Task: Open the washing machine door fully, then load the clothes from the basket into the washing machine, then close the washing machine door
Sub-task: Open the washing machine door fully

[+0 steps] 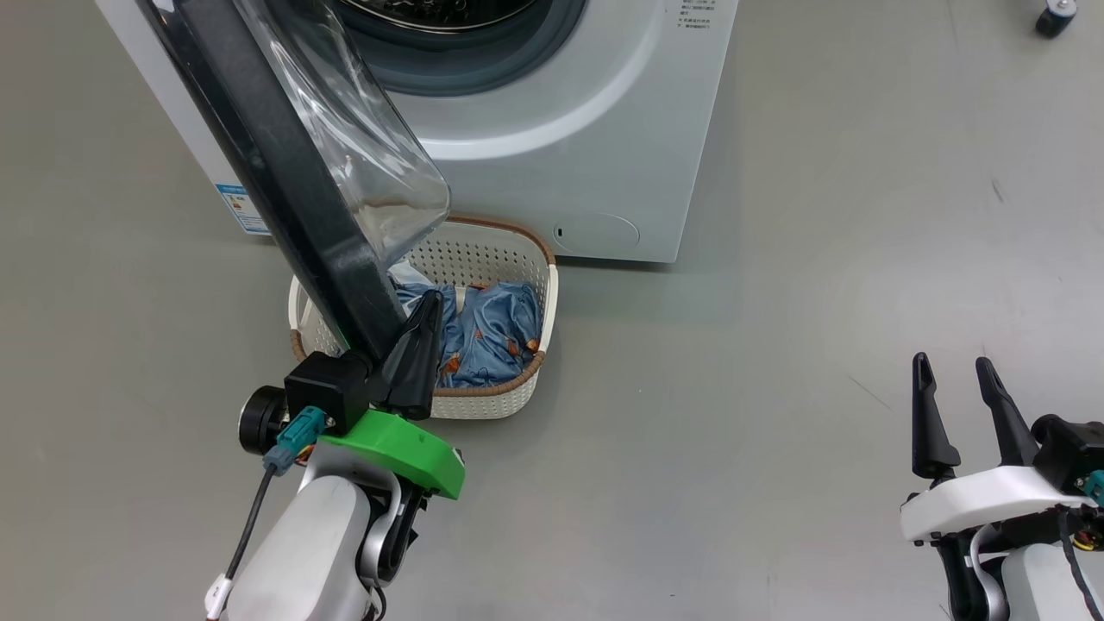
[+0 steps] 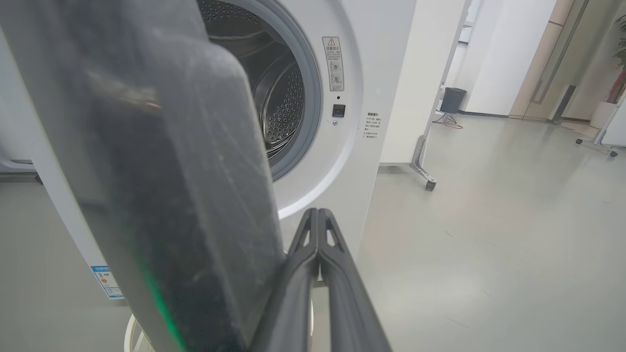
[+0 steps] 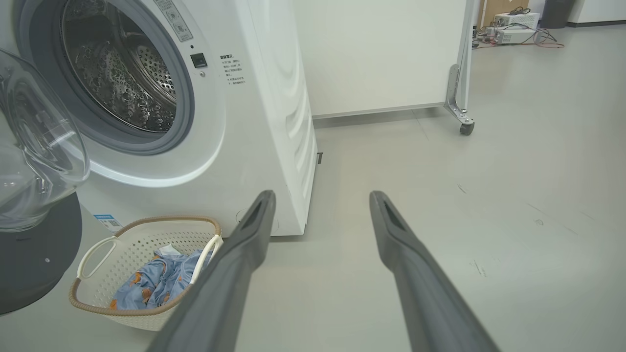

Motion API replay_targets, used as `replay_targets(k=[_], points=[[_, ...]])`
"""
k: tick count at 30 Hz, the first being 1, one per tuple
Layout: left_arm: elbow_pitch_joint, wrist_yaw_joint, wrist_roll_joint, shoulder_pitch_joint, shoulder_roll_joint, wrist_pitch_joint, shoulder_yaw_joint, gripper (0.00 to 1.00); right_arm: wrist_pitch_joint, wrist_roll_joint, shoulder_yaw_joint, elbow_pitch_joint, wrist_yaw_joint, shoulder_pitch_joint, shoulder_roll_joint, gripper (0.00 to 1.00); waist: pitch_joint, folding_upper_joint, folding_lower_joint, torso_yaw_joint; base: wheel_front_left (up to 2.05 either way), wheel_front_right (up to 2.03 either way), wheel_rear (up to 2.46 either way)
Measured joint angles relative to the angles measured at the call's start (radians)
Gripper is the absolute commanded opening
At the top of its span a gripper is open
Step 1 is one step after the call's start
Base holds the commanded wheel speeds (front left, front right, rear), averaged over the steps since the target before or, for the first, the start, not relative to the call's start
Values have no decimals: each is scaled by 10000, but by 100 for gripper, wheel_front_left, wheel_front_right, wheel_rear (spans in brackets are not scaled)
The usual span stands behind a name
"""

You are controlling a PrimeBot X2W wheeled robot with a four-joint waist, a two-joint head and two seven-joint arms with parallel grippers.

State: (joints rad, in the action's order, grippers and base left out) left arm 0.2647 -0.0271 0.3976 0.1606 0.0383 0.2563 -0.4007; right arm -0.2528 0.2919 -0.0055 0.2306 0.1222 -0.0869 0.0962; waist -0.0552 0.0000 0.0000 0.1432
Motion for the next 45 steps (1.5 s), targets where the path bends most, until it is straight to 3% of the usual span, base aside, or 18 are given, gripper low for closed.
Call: replay_targets(k=[10,21,45], points=[[190,437,0,-244,0,2,-211,0,0,84,77,86,2,-26,-25,100,208,0,0,306,0,0,0],[347,871,-2,-446,-42,0,201,0,0,148,178,144,2,-50,-90,100,520,0,0,549,0,0,0],[280,1175,-27,-659,199,0,863,0,0,247,-21,17,2,-254,-196,100,623,0,0,1698,0,0,0]])
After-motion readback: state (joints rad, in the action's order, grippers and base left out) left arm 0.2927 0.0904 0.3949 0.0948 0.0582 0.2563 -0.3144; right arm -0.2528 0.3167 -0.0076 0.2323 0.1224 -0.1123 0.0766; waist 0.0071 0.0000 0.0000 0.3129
